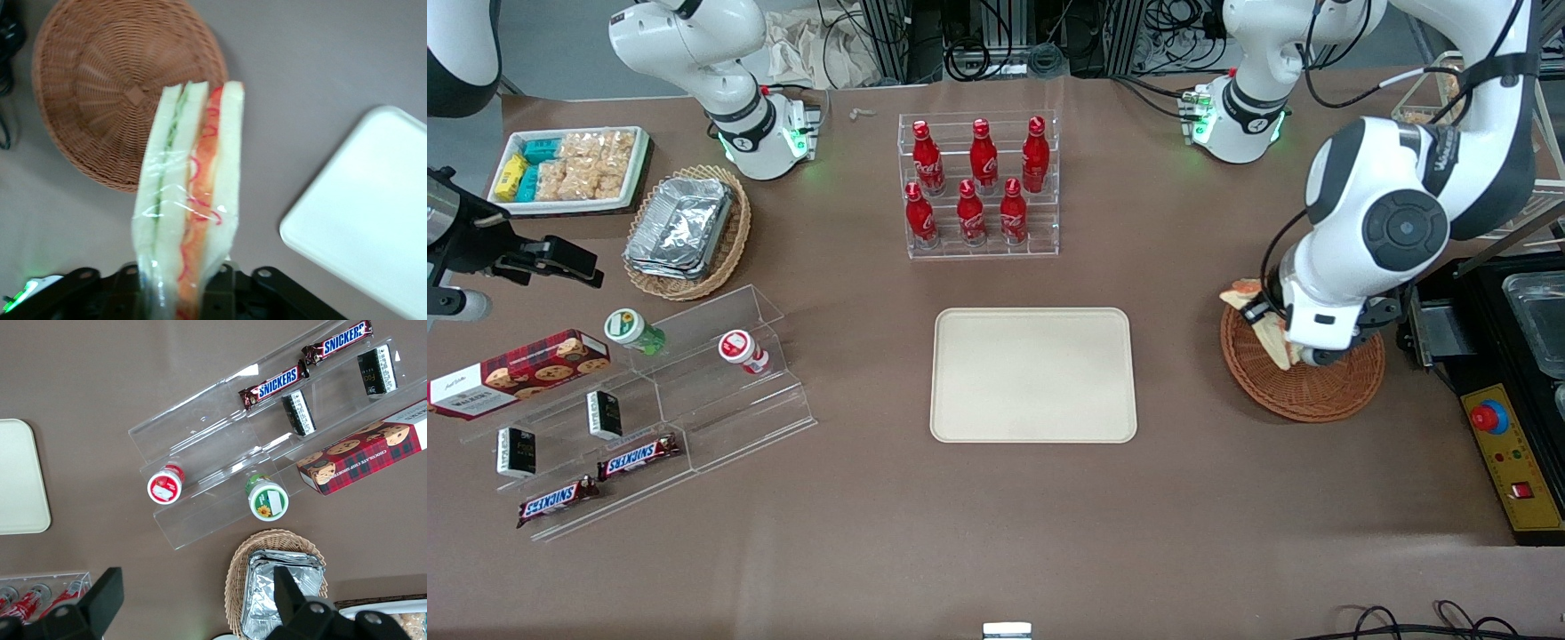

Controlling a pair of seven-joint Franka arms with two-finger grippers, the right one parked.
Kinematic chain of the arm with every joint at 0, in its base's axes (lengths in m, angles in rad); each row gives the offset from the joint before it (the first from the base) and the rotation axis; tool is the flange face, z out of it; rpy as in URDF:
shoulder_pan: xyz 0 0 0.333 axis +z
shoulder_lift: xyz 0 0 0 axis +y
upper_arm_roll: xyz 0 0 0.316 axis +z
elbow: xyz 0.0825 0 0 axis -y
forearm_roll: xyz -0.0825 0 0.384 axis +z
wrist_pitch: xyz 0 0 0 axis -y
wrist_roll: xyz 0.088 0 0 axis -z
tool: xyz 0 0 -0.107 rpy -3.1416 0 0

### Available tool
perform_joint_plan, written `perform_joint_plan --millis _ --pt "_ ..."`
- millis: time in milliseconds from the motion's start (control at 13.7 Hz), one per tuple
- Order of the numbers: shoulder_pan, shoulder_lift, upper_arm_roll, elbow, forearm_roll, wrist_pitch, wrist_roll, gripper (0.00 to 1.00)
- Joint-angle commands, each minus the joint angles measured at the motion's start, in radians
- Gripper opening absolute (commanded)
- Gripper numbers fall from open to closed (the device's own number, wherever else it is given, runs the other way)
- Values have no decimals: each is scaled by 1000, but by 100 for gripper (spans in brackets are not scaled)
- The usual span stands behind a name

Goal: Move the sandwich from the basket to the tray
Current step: 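Lift the sandwich up out of the basket with the left gripper, then carry the sandwich over the cream tray and lower it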

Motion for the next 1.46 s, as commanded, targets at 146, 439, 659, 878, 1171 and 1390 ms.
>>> perform_joint_plan --millis 146,439,659,878,1171,1390 --pt "-7 32 -149 56 -8 42 102 0" --pt "-7 90 -248 70 -8 139 91 0" --pt "-40 170 -263 102 28 187 101 0" --pt "-89 259 -263 99 116 262 82 0" --pt "-99 394 -262 93 186 375 68 0" --pt "-100 469 -259 90 290 409 41 0"
